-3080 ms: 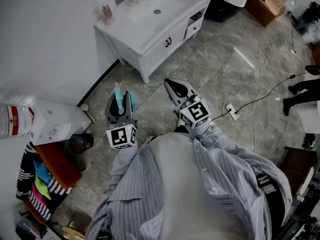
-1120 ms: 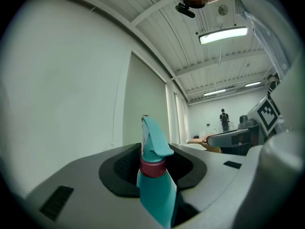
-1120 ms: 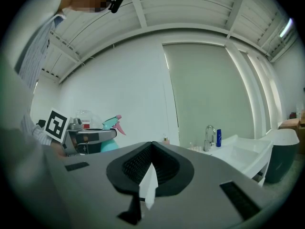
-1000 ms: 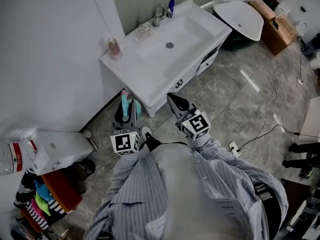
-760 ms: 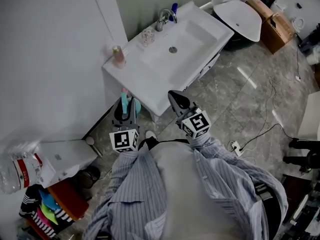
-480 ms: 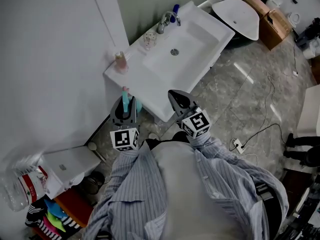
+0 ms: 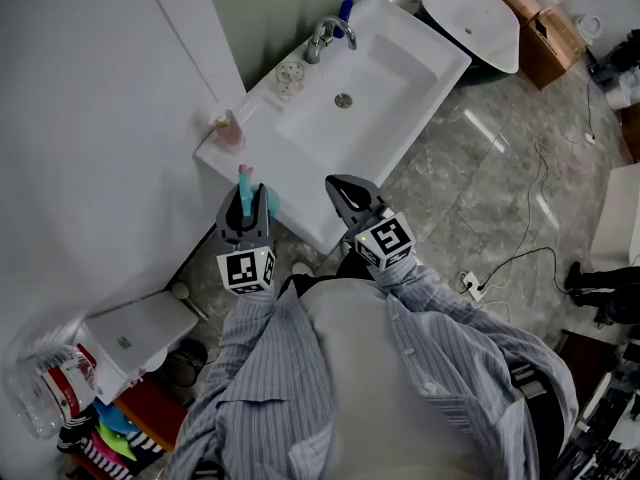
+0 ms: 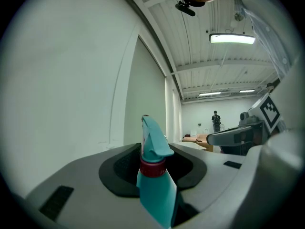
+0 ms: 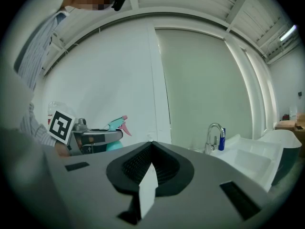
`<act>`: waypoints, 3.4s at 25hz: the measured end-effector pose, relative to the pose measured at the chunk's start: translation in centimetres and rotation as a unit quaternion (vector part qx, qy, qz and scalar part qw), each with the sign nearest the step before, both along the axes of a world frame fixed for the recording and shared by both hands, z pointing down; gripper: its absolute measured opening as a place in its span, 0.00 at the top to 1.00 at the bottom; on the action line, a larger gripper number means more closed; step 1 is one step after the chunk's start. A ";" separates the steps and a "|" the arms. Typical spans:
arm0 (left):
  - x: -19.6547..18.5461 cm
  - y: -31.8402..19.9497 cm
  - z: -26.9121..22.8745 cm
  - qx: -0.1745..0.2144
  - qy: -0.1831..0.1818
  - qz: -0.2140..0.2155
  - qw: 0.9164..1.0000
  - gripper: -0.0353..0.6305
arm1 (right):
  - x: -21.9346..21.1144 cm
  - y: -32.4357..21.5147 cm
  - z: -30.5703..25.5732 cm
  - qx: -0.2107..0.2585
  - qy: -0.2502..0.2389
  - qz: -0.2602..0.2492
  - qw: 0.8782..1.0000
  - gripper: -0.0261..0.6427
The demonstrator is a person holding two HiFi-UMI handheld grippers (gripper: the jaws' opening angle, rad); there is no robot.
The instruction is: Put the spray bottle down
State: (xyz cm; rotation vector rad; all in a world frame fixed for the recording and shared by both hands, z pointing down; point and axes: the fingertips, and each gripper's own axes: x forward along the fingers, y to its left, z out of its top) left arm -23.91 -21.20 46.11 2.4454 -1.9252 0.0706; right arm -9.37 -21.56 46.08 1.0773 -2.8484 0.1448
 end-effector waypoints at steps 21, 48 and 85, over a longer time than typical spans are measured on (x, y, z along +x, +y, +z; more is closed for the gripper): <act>-1.8 -12.1 9.6 -0.034 0.000 -0.068 0.997 0.74 | -1.0 -11.1 7.9 -0.059 0.025 -0.050 0.997 0.94; -1.2 -14.2 16.6 -0.034 -0.024 -0.070 0.997 0.73 | -0.5 -11.4 11.5 -0.082 0.039 -0.072 0.993 0.94; 2.3 -2.6 -1.2 0.041 -0.043 -0.041 0.997 0.94 | 1.8 -4.4 -1.0 0.015 -0.019 -0.035 0.999 0.94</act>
